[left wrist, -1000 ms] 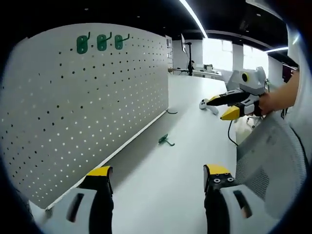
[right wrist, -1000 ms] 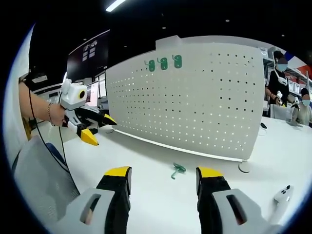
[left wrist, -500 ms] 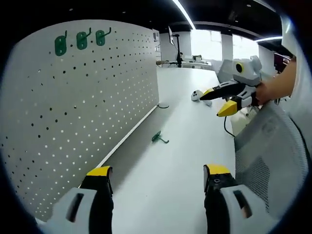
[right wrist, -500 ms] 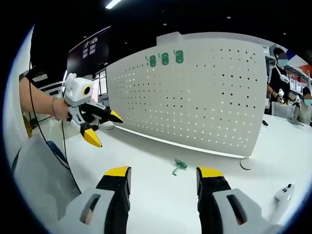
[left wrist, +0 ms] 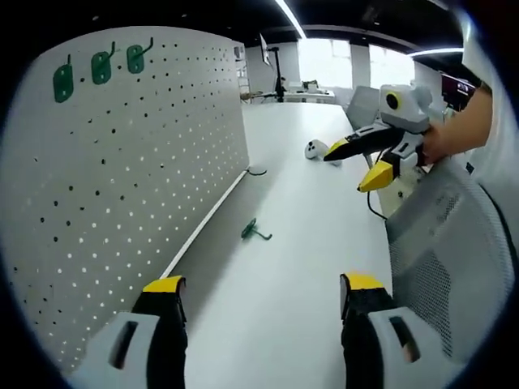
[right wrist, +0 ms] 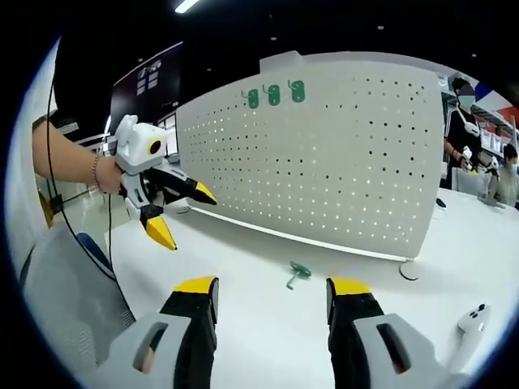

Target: Insert the hook assembly into the mounting plate slot until the hook locks in place.

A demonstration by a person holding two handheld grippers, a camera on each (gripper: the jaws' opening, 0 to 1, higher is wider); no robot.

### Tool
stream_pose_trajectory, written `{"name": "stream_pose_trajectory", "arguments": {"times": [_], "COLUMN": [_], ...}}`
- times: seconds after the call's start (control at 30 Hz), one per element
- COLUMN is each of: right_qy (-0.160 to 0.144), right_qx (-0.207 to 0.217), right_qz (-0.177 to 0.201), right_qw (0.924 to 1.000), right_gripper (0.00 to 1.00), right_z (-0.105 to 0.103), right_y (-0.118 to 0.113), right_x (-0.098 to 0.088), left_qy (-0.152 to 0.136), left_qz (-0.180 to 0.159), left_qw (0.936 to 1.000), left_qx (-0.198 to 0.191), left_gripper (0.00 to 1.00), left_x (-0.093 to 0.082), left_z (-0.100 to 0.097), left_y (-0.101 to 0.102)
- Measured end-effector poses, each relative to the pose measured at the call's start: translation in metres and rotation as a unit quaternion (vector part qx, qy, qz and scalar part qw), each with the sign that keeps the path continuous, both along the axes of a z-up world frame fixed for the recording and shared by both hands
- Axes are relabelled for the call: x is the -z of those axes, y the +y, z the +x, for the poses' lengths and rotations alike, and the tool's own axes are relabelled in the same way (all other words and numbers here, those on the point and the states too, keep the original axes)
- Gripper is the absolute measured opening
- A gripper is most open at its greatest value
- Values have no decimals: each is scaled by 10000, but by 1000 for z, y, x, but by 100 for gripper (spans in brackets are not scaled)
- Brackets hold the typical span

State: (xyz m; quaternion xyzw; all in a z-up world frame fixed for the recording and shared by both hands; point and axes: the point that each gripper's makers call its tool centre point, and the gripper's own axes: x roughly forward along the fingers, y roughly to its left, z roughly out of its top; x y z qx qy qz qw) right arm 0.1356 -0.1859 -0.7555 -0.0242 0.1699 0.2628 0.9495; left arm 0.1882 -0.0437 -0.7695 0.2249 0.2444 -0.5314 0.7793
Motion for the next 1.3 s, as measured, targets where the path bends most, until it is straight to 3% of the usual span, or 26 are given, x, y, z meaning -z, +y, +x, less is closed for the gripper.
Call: {"name": "stream_pose_trajectory", "arguments": {"times": [0.67,1.1,1.3], "right_qy": [126,181,225], "right_qx": [15,-14,13], "right_qz": [-42,-62,6], "right_qw": [9999,9998,9997], "right_gripper": [54,54,56], "right_z": [0,-1,-1], "right_y": [-1,0,-1], "right_x": [6,8,9], "left_qy": [4,-14,-15], "left_qz": [565,903,1157], "left_qw": [9954,9863,9792], "left_qx": [768,1381,1666], "left_gripper": [81,81,81], "left_x": [17,26,35], "left_z": [14,17,17], "left_y": [-31,-51,-53]}}
